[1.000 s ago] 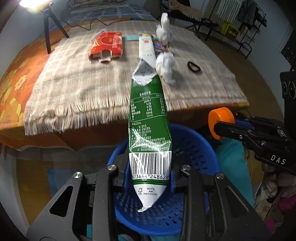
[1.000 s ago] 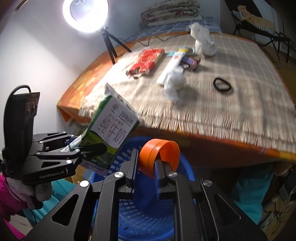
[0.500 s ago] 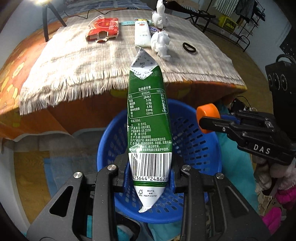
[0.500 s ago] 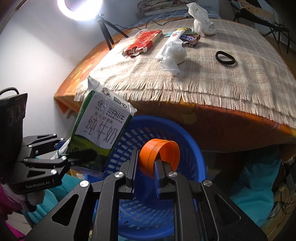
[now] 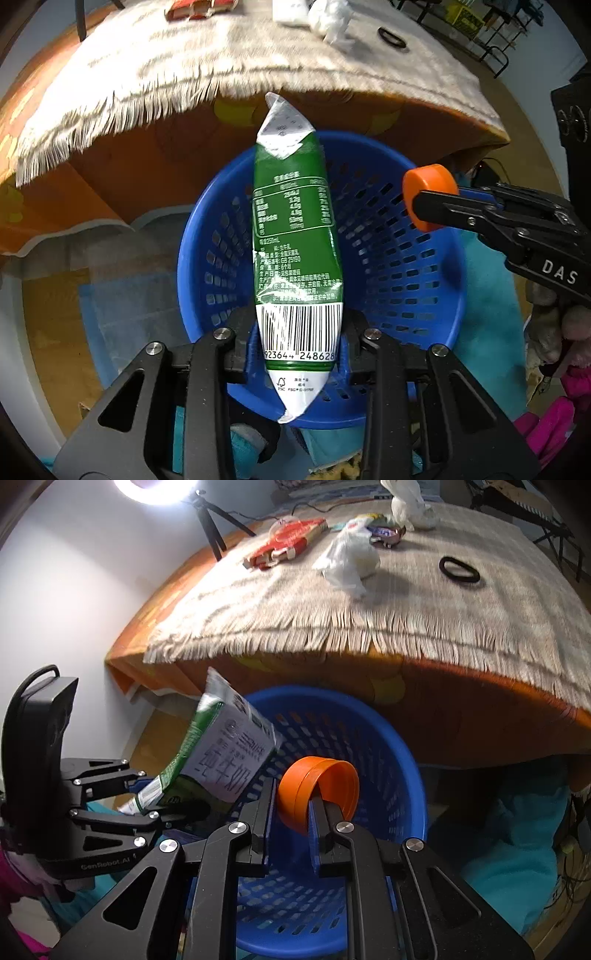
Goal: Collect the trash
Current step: 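Carry the milk carton and orange cap to the basket and release both, then move both open tools back over the bed toward the remaining trash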
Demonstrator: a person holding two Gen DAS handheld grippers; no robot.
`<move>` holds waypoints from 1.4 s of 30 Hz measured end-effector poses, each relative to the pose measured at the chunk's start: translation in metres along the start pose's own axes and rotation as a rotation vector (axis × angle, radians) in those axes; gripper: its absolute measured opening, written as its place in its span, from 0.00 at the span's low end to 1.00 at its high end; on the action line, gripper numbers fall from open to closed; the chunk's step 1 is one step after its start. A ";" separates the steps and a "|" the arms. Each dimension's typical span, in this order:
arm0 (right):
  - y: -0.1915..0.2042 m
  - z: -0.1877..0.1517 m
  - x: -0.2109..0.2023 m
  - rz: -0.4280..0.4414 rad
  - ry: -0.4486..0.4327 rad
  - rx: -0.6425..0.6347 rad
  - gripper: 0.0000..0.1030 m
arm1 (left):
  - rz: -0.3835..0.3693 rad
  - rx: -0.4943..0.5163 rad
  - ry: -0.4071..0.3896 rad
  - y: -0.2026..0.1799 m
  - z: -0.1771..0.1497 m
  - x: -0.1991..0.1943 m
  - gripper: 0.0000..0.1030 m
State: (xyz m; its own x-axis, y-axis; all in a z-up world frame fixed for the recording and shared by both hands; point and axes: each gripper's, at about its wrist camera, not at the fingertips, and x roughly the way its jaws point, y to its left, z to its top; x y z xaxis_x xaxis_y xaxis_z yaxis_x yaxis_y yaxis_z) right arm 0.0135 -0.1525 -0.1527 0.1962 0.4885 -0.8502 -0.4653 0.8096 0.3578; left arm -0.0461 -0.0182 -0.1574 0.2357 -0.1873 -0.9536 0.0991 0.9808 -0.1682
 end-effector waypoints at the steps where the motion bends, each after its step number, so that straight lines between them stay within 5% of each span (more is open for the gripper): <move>1: 0.001 -0.001 0.002 0.000 0.006 -0.002 0.13 | 0.002 -0.003 0.006 0.001 0.000 0.002 0.31; 12: 0.008 -0.016 0.026 -0.014 0.075 -0.013 0.13 | 0.023 -0.011 0.051 0.005 -0.003 0.017 0.31; 14: 0.009 -0.017 0.030 -0.029 0.091 -0.012 0.18 | 0.028 -0.013 0.051 0.003 -0.002 0.017 0.31; 16: 0.009 -0.017 0.033 -0.039 0.097 -0.010 0.41 | 0.030 -0.017 0.049 0.004 -0.002 0.017 0.34; 18: 0.010 -0.017 0.032 -0.041 0.090 -0.011 0.51 | 0.035 -0.020 0.042 0.006 -0.001 0.017 0.36; 29: 0.006 -0.012 0.013 -0.111 0.094 -0.021 0.52 | 0.034 -0.022 -0.009 0.006 0.009 0.001 0.37; 32: 0.007 -0.005 -0.010 -0.139 0.055 -0.030 0.57 | 0.025 -0.011 -0.062 0.004 0.019 -0.017 0.37; 35: 0.013 0.007 -0.036 -0.185 -0.023 -0.063 0.79 | 0.003 -0.025 -0.134 0.008 0.031 -0.040 0.37; 42: 0.008 0.033 -0.076 -0.225 -0.196 -0.093 0.80 | 0.039 -0.048 -0.235 0.034 0.065 -0.072 0.37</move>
State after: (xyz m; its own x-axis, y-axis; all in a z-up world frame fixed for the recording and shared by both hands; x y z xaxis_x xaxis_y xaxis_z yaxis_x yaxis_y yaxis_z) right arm 0.0236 -0.1723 -0.0728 0.4613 0.3614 -0.8103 -0.4667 0.8756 0.1249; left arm 0.0028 0.0249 -0.0782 0.4577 -0.1511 -0.8762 0.0408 0.9880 -0.1491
